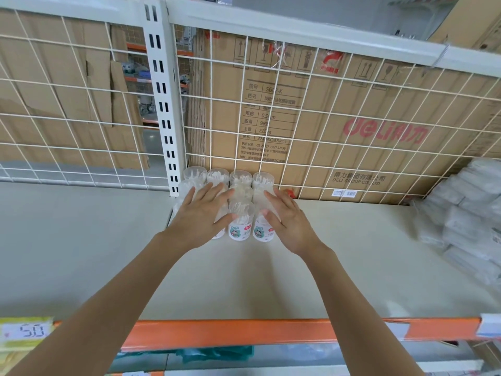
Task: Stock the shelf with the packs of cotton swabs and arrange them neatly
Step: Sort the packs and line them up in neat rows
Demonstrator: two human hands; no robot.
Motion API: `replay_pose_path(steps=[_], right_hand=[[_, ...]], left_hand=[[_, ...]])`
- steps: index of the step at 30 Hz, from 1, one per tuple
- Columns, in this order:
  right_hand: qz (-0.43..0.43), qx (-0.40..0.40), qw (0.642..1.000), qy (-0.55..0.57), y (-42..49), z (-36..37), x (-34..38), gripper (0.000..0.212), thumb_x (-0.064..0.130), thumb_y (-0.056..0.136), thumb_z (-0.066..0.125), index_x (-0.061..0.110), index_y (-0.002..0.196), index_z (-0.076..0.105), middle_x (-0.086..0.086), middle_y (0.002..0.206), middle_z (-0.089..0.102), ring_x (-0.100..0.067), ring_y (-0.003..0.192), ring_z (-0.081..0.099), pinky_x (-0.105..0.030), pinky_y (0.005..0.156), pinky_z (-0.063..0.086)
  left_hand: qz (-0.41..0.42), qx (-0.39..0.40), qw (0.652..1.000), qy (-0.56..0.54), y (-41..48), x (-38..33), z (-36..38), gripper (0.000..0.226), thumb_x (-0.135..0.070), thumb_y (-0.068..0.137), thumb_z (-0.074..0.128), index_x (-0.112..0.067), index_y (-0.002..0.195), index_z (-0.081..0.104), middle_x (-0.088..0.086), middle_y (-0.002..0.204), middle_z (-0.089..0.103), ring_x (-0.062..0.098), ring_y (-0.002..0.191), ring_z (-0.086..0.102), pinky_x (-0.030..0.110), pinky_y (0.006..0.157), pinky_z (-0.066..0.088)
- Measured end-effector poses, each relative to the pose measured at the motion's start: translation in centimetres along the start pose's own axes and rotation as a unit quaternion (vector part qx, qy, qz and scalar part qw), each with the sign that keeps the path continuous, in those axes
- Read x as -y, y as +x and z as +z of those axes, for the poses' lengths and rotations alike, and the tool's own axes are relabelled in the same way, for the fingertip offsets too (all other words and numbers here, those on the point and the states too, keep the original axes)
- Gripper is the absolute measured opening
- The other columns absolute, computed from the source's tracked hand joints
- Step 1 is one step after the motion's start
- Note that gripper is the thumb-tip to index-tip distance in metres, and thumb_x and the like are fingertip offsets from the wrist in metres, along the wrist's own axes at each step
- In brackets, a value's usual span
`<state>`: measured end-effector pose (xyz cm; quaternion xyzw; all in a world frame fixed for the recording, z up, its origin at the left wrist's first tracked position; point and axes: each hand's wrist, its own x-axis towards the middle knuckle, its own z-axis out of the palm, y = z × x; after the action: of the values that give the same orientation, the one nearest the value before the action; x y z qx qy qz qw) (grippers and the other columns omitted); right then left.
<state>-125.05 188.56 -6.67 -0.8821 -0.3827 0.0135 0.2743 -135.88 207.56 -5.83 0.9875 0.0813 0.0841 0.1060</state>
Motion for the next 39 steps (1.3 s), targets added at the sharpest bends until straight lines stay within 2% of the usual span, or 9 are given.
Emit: replay_pose_path(steps=[2,4,9,14,20,25,29,34,39], right_hand=[[-0.001,-0.04,0.999,0.009,-0.9,-0.8,-0.1,0.053,0.044,0.096,0.04,0.018,0.142,0.038,-0.002,0.15,0.033,-0.02,0.14,0.024,-0.033,0.11,0.022],[-0.008,-0.07,0.998,0.007,-2.2,-1.6,-0.4,0.056,0.05,0.091,0.04,0.017,0.137,0.045,-0.001,0.141,0.045,-0.021,0.133,0.037,-0.036,0.108,0.031],[0.001,-0.122,0.993,-0.001,-6.2,-3.0,-1.4,0.042,0.028,0.093,0.056,0.017,0.132,0.051,0.0,0.134,0.052,-0.02,0.124,0.046,-0.035,0.102,0.035],[-0.002,-0.144,0.989,-0.008,-9.2,-3.9,-2.3,0.04,0.027,0.091,0.058,0.018,0.13,0.053,0.0,0.13,0.054,-0.022,0.121,0.05,-0.04,0.099,0.041],[-0.016,-0.152,0.988,0.012,-13.0,-5.8,-2.7,0.047,0.041,0.087,0.049,0.018,0.128,0.054,0.001,0.127,0.056,-0.018,0.117,0.052,-0.031,0.094,0.04],[-0.011,-0.162,0.987,0.017,-17.0,-7.1,-3.6,0.054,0.05,0.086,0.042,0.018,0.128,0.054,0.0,0.127,0.055,-0.015,0.117,0.049,-0.033,0.094,0.041],[-0.012,-0.171,0.985,0.01,-19.7,-8.1,-4.5,0.055,0.049,0.086,0.04,0.015,0.127,0.054,-0.003,0.126,0.056,-0.013,0.115,0.046,-0.032,0.091,0.039],[0.009,-0.171,0.985,0.004,-22.5,-9.2,-5.5,0.052,0.045,0.087,0.044,0.014,0.127,0.055,-0.006,0.125,0.057,-0.023,0.115,0.052,-0.033,0.09,0.042],[0.058,-0.201,0.978,-0.018,-25.1,-10.8,-6.6,0.059,0.052,0.084,0.039,0.017,0.13,0.052,-0.004,0.131,0.053,-0.021,0.12,0.048,-0.031,0.086,0.04]], left_hand=[[-0.008,-0.046,0.999,-0.022,-1.1,0.4,-0.7,0.087,-0.07,0.073,0.004,-0.03,0.148,0.024,-0.006,0.157,0.017,0.014,0.145,0.007,0.036,0.116,-0.002],[-0.022,-0.095,0.995,-0.029,-2.6,1.2,-1.0,0.083,-0.067,0.077,0.01,-0.027,0.146,0.031,-0.003,0.155,0.026,0.018,0.144,0.016,0.038,0.116,0.003],[-0.05,-0.14,0.989,-0.016,-7.0,2.5,-1.2,0.07,-0.057,0.085,0.026,-0.016,0.138,0.047,0.007,0.144,0.044,0.029,0.134,0.038,0.047,0.111,0.025],[-0.088,-0.154,0.984,0.002,-10.7,2.4,-1.7,0.067,-0.055,0.086,0.029,-0.016,0.136,0.049,0.007,0.143,0.046,0.03,0.132,0.041,0.047,0.108,0.028],[-0.098,-0.169,0.981,0.018,-14.3,0.1,-2.1,0.062,-0.052,0.088,0.033,-0.015,0.133,0.051,0.01,0.139,0.049,0.033,0.129,0.044,0.051,0.107,0.029],[-0.099,-0.169,0.98,0.024,-17.2,-2.2,-2.0,0.062,-0.052,0.089,0.032,-0.013,0.132,0.052,0.01,0.139,0.05,0.032,0.129,0.044,0.049,0.107,0.029],[-0.086,-0.167,0.982,0.026,-18.3,-3.9,-1.6,0.069,-0.061,0.093,0.021,-0.012,0.131,0.053,0.011,0.137,0.051,0.034,0.126,0.046,0.052,0.104,0.032],[-0.055,-0.155,0.986,0.011,-17.6,-6.4,-1.0,0.074,-0.064,0.093,0.016,-0.012,0.131,0.053,0.012,0.138,0.05,0.033,0.128,0.043,0.053,0.107,0.029],[-0.008,-0.145,0.989,-0.016,-14.7,-8.8,-0.2,0.068,-0.06,0.089,0.026,-0.015,0.133,0.052,0.008,0.14,0.048,0.027,0.13,0.038,0.047,0.11,0.025]])
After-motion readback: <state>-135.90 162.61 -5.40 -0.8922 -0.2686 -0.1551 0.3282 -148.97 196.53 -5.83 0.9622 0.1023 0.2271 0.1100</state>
